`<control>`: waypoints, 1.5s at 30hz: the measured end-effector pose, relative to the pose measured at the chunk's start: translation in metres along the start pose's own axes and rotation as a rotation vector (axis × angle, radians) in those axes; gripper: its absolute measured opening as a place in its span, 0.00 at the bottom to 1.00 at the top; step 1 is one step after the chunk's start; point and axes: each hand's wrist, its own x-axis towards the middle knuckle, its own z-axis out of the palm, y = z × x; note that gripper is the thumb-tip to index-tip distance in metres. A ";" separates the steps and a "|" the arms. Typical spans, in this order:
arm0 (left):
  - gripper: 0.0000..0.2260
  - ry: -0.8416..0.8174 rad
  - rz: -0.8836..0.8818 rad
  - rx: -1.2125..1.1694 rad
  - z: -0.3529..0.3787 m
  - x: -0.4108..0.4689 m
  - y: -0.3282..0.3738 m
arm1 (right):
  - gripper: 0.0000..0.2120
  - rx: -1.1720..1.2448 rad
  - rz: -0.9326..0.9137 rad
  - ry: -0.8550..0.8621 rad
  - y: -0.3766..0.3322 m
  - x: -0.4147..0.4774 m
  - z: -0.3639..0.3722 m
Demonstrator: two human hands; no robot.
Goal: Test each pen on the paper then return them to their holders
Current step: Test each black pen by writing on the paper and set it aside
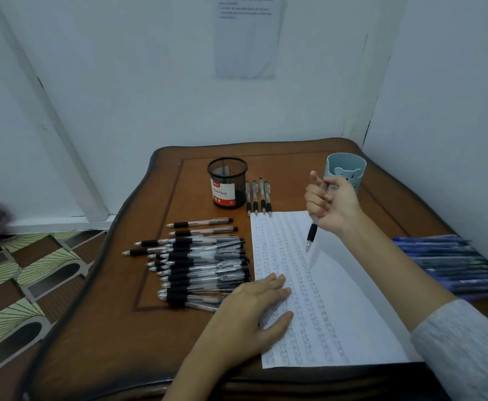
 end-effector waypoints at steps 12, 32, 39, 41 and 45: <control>0.25 0.013 -0.008 -0.020 0.003 -0.001 -0.002 | 0.23 -0.113 0.057 0.040 -0.004 -0.030 -0.044; 0.24 0.028 -0.002 -0.012 0.006 -0.001 -0.005 | 0.18 -0.945 -0.411 0.331 0.037 -0.029 -0.058; 0.25 0.028 0.001 0.020 0.006 -0.002 -0.004 | 0.15 -1.131 -0.498 0.362 0.042 -0.026 -0.061; 0.25 0.028 -0.001 0.026 0.006 -0.002 -0.004 | 0.14 -1.167 -0.488 0.328 0.042 -0.026 -0.061; 0.24 0.030 0.004 0.026 0.007 -0.002 -0.004 | 0.14 -1.168 -0.482 0.305 0.042 -0.026 -0.062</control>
